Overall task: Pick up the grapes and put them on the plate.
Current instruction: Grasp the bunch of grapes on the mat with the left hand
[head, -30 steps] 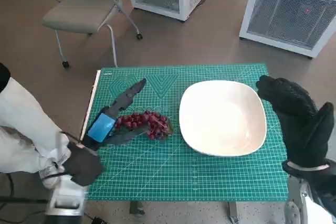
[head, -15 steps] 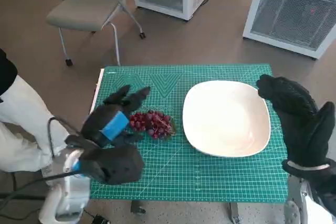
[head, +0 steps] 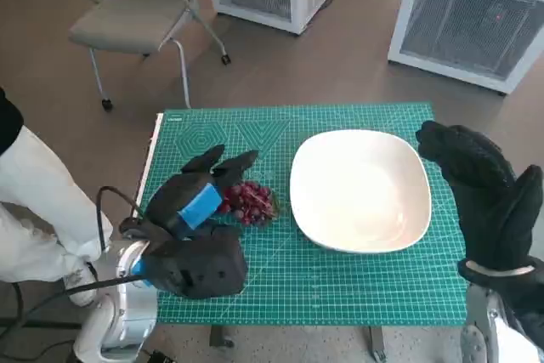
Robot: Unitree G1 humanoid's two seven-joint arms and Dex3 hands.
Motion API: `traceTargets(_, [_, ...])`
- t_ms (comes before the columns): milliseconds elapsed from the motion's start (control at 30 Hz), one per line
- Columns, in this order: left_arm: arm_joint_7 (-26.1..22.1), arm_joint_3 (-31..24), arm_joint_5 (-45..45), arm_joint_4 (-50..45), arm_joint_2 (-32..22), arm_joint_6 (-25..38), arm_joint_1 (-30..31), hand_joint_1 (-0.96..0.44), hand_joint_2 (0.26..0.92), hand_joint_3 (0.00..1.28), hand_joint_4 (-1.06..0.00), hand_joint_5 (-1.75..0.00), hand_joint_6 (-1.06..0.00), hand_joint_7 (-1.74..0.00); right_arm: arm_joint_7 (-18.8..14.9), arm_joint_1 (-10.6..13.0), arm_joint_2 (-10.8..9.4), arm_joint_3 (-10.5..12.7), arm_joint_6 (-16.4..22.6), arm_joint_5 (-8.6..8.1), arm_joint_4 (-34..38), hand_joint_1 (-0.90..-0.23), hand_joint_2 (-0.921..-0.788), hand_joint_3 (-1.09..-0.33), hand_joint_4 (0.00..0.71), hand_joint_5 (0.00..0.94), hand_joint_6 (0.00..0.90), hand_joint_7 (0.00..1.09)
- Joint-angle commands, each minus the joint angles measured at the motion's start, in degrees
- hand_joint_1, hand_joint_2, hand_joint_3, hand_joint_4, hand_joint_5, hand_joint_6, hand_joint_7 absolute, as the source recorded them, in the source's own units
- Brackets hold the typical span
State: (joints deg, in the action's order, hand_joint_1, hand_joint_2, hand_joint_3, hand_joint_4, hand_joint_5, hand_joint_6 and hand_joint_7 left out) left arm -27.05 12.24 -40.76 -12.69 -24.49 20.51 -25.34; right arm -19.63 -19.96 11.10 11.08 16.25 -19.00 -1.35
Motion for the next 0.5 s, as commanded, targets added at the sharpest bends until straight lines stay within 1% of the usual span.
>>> traceTargets(33, [1.00, 2.16, -1.91, 3.06, 0.58, 1.03, -2.14, -0.21, 0.742, 0.00, -0.14, -0.01, -0.33, -0.01, -0.04, 0.94, 0.10, 0.03, -0.43, -0.04, 0.46, -0.505, -0.921, -0.576, 0.354, 0.423, 0.217, 0.86])
traceTargets(267, [2.85, 5.75, -4.29, 10.36, 2.29, 1.83, -5.61, -0.19, 0.743, 0.00, -0.14, 0.00, -0.33, 0.00, 0.08, 0.86, -0.01, 0.09, -0.18, 0.10, 0.80, -0.505, -0.921, -0.576, 0.355, 0.422, 0.218, 0.86])
traceTargets(500, [4.37, 9.40, -6.19, 23.20, 4.24, 2.38, -11.82, -0.17, 0.745, 0.00, -0.13, 0.00, -0.33, 0.00, 0.23, 0.81, -0.18, -0.01, -0.03, 0.25, 0.98, -0.504, -0.921, -0.577, 0.355, 0.420, 0.218, 0.86])
